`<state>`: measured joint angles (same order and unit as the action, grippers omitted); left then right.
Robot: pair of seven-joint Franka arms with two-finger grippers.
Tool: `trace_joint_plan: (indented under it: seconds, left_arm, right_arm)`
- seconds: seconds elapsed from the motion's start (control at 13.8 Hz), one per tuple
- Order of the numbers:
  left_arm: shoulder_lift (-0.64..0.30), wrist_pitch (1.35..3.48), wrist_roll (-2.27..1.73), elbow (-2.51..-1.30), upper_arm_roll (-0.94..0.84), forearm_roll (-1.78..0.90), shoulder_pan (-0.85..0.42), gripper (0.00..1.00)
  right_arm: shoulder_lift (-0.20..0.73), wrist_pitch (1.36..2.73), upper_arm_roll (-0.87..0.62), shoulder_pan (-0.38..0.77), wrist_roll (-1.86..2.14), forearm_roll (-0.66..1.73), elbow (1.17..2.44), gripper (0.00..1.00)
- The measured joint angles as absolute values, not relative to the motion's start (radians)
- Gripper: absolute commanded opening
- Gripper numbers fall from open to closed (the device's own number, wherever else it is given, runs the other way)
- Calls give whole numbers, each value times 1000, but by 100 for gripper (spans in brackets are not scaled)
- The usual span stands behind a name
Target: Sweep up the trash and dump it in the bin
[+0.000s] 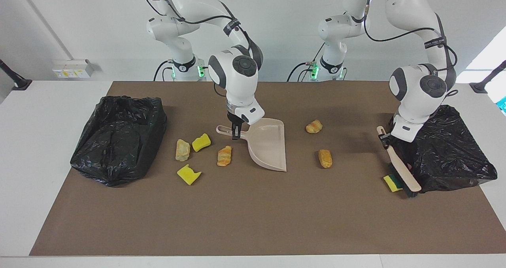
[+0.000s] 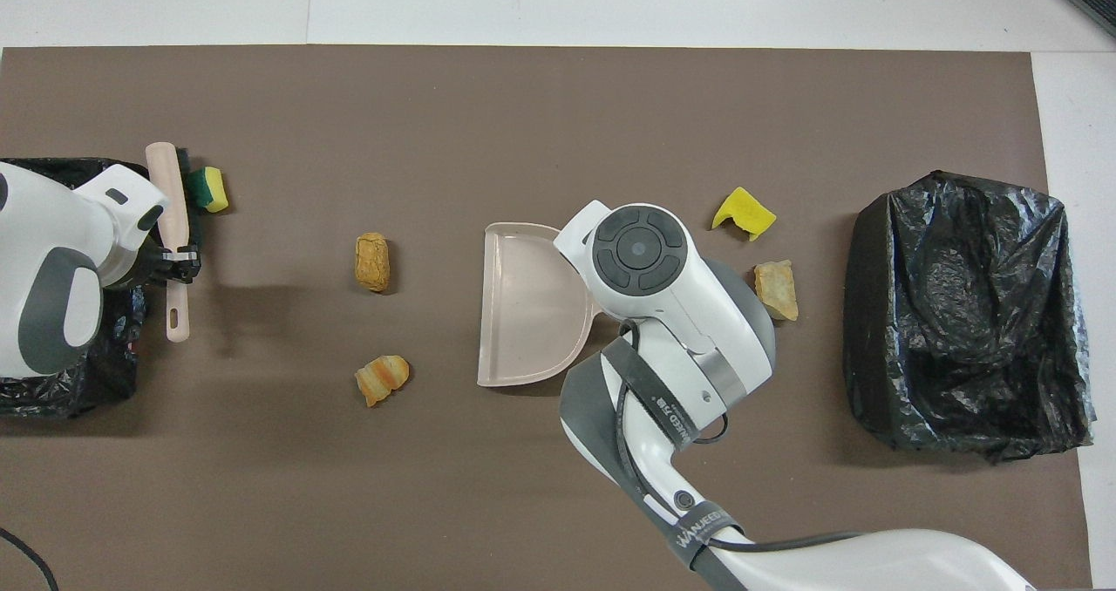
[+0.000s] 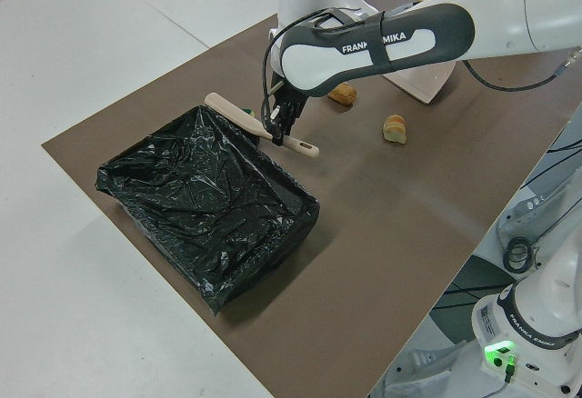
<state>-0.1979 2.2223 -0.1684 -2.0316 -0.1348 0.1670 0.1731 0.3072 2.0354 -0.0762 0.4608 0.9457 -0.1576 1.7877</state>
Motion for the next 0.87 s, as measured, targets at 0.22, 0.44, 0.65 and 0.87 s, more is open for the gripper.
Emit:
trace_joint_plan:
  seconds: [0.22, 0.44, 0.65, 0.87]
  left_arm:
    - [-199, 2221, -169, -2032, -145, 167, 134, 0]
    - [-197, 2187, -216, -2032, -153, 152, 28, 0]
    - [-186, 2134, -276, -2032, -158, 92, -105, 0]
    - [-170, 2086, -377, -2032, -161, 69, -246, 0]
  right_arm:
    - [307, 2037, -77, 461, 946, -158, 1790, 0]
    - [307, 2038, -78, 461, 946, -158, 1792, 0]
    - [307, 2043, -78, 461, 946, -158, 1795, 0]
    - [307, 2045, -78, 461, 946, -158, 1797, 0]
